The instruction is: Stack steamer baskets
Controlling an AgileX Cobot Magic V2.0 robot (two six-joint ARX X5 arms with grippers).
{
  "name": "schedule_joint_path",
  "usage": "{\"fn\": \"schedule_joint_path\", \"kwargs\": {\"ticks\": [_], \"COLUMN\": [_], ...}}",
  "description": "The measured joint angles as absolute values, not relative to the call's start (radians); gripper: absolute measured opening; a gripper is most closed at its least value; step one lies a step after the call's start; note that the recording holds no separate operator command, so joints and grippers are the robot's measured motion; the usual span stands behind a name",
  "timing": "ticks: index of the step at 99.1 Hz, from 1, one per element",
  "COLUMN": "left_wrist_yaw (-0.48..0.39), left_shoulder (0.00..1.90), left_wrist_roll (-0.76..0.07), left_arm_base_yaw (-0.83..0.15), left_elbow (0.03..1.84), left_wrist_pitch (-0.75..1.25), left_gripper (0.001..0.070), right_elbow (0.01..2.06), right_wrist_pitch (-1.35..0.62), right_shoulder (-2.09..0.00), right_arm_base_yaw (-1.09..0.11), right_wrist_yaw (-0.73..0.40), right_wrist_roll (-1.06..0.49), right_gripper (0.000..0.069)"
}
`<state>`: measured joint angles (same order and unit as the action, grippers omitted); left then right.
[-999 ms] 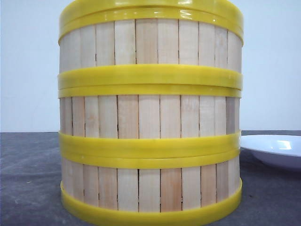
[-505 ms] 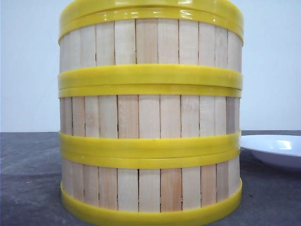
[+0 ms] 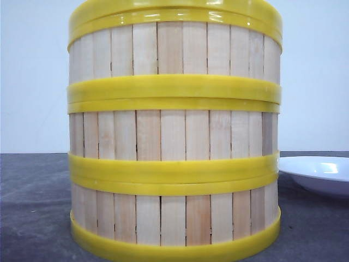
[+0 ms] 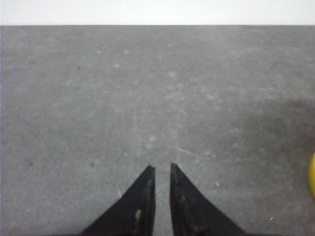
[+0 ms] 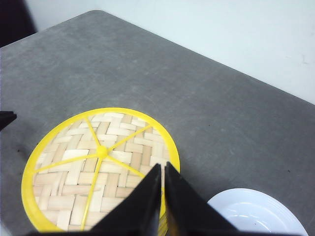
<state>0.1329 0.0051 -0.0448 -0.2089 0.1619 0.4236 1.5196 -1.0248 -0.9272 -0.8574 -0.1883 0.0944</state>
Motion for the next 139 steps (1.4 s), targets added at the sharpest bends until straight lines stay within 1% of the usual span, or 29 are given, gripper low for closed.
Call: {"fn": "schedule_joint_path", "kwargs": {"ticks": [27, 48, 78, 100, 139], "left_wrist_yaw": [0.133, 0.133, 0.134, 0.155, 0.155], "left_shoulder": [0.006, 0.005, 0.005, 0.005, 0.005], "left_wrist_roll": [-0.044, -0.044, -0.044, -0.045, -0.045], "left_arm_base_yaw": [-0.207, -0.204, -0.13, -0.073, -0.068], "left_elbow": [0.106, 0.084, 0.077, 0.076, 0.076], "left_wrist_pitch": [0.419, 0.339, 0.31, 0.306, 0.306], "left_gripper": [0.0027, 0.0027, 0.0027, 0.0027, 0.0027], "right_elbow": [1.52, 1.52, 1.52, 1.52, 1.52], "right_wrist_pitch": [-1.025, -1.025, -1.025, -1.025, -1.025], "right_shoulder": [-0.927, -0.927, -0.927, -0.927, -0.927], "right_arm_base_yaw": [-0.857, -0.857, -0.857, -0.857, -0.857], "right_wrist_yaw": [-0.188, -0.188, -0.188, -0.188, -0.188], "right_wrist_roll": [0.094, 0.094, 0.094, 0.094, 0.094], "right_gripper": [0.0005, 0.0005, 0.0005, 0.0005, 0.0005]}}
